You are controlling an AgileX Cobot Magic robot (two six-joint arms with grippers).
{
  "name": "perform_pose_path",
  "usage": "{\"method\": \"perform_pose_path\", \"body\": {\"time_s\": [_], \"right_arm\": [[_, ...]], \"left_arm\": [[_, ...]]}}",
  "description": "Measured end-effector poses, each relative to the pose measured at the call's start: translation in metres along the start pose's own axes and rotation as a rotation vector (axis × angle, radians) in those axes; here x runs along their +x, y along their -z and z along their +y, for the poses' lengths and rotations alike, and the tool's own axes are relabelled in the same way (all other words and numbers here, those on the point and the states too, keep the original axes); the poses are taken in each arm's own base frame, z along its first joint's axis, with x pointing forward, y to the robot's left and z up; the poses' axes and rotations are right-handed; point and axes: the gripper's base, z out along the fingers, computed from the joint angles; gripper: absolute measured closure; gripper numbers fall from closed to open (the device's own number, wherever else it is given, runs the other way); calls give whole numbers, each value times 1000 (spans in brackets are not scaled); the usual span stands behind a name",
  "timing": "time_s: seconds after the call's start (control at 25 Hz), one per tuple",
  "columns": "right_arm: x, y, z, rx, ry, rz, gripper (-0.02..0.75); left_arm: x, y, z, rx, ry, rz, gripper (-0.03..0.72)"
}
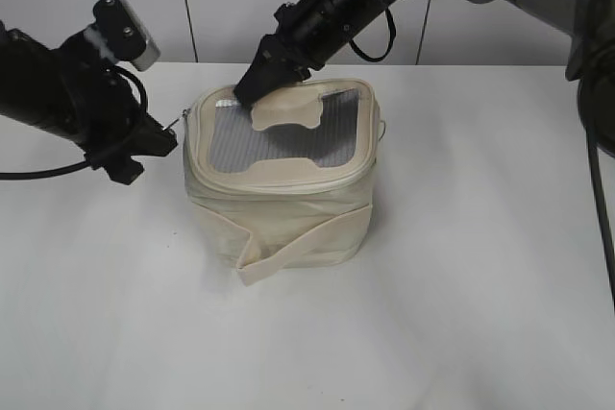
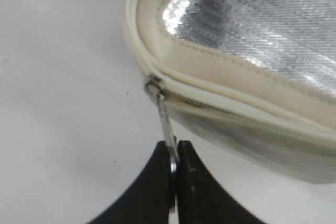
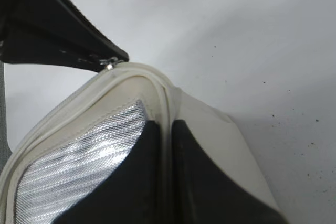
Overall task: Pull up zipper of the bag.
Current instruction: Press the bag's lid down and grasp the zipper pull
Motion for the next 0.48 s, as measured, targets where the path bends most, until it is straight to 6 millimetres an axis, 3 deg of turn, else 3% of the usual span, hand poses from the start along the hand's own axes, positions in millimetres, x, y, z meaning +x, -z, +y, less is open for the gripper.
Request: {"method": "perform_pose_path", "body": {"time_s": [0.24, 0.48], "right_arm": [[-1, -1, 0, 2, -66, -3, 693], [-1, -1, -1, 14, -162, -13, 693]], "left_arm": [[8, 19, -39, 25, -7, 9, 691], [7, 15, -90, 140, -43, 27, 692]]}}
